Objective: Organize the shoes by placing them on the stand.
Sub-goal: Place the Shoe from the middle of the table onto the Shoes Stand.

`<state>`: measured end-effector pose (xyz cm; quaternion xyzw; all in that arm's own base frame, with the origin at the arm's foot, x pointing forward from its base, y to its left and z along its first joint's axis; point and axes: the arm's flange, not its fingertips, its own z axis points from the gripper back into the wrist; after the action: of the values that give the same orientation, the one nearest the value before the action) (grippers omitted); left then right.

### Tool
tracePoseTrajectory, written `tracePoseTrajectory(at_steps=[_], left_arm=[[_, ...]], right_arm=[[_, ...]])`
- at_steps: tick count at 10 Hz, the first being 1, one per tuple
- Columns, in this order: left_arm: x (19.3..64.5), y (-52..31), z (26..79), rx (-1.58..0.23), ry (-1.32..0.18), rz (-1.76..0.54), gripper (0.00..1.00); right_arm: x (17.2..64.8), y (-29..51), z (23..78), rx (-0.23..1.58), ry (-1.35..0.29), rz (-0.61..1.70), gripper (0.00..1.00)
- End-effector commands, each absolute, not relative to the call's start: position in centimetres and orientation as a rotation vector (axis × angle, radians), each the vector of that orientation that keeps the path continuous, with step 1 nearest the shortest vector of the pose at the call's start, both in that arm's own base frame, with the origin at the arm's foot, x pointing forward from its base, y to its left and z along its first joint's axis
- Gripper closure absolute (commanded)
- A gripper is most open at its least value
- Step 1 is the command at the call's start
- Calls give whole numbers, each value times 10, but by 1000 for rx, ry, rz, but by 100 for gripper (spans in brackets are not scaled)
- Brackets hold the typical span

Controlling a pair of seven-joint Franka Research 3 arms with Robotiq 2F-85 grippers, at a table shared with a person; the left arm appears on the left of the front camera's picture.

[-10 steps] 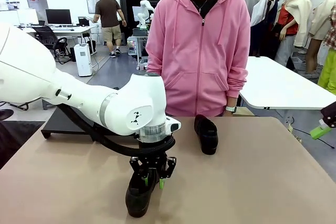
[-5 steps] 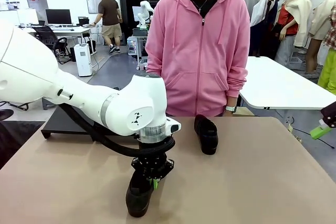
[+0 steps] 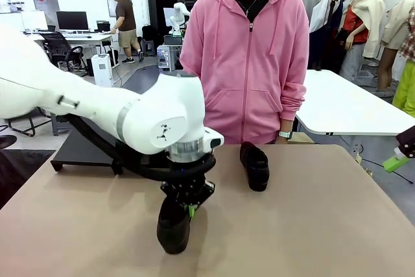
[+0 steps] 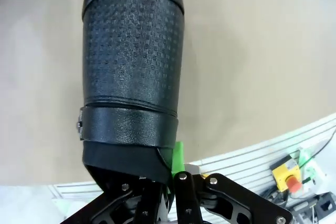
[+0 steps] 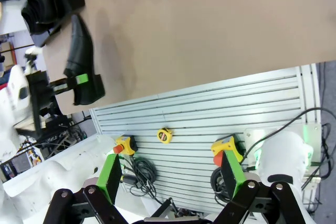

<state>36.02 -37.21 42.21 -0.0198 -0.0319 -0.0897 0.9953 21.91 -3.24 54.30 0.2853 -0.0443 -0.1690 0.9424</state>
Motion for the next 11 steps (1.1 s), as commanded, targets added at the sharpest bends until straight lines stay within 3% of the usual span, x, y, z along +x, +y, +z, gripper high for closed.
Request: tracePoseTrajectory(at_steps=[1, 4, 7, 9, 10, 11], left_arm=[[324, -328, 473, -10, -239, -129, 100], [298, -205, 542, -107, -393, 286, 100], [265, -90, 552, -179, -262, 316, 100], [242, -73, 544, -308, -205, 370, 100], [262, -80, 549, -175, -266, 339, 100], [262, -80, 549, -175, -266, 339, 100]], right_arm=[[219, -29, 548, 614, -88, -354, 0], [219, -29, 548, 614, -88, -354, 0], [219, -29, 548, 614, -88, -354, 0], [219, -29, 548, 614, -88, -354, 0], [219, -29, 548, 614, -88, -354, 0], [219, -29, 548, 614, -88, -354, 0]])
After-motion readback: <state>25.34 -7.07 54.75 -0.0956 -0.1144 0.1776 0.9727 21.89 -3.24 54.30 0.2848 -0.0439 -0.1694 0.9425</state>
